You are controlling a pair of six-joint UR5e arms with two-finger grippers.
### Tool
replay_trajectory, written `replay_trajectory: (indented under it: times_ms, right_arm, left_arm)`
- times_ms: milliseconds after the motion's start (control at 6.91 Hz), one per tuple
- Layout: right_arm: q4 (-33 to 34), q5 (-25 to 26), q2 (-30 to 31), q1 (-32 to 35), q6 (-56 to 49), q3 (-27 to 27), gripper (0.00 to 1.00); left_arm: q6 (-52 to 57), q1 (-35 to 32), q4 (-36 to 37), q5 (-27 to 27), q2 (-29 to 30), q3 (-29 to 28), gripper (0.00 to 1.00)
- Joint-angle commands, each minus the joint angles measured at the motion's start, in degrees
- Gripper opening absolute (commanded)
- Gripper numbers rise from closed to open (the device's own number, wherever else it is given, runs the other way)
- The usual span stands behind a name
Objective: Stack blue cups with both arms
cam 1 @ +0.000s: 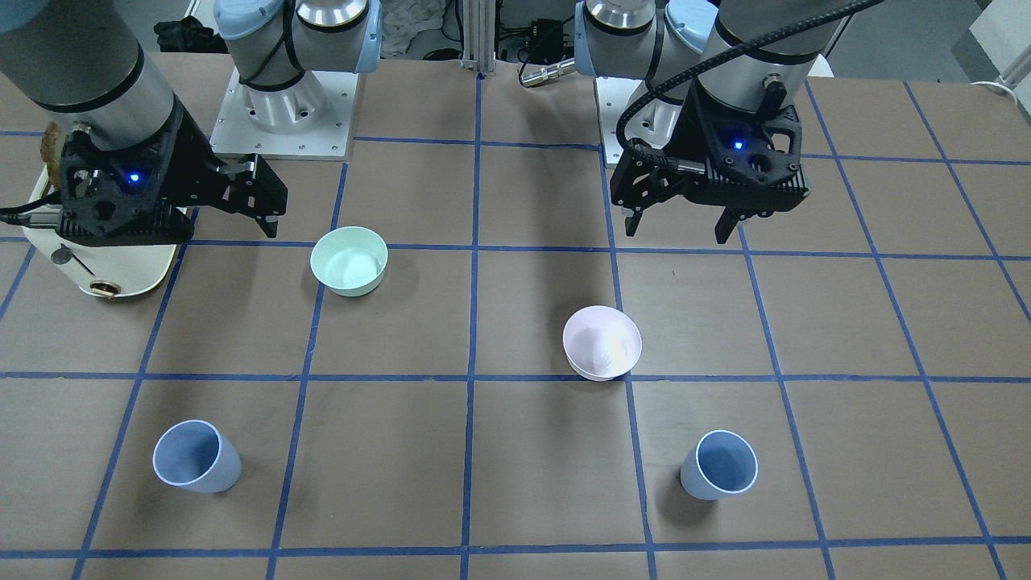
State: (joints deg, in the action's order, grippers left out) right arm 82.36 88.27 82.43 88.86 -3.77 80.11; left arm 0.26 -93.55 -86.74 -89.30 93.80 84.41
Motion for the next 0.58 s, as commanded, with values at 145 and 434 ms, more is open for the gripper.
replay_trajectory:
  times_ms: [145, 434]
  right_arm:
    - [-0.01, 0.06, 0.10, 0.00, -0.01, 0.04, 1.00]
    - [-0.01, 0.06, 0.01, 0.00, -0.10, 0.04, 1.00]
  left_arm:
    - [0.00, 0.04, -0.01, 0.00, -0.10, 0.06, 1.00]
    - [0.00, 0.04, -0.62, 0.00, -0.37, -0.03, 1.00]
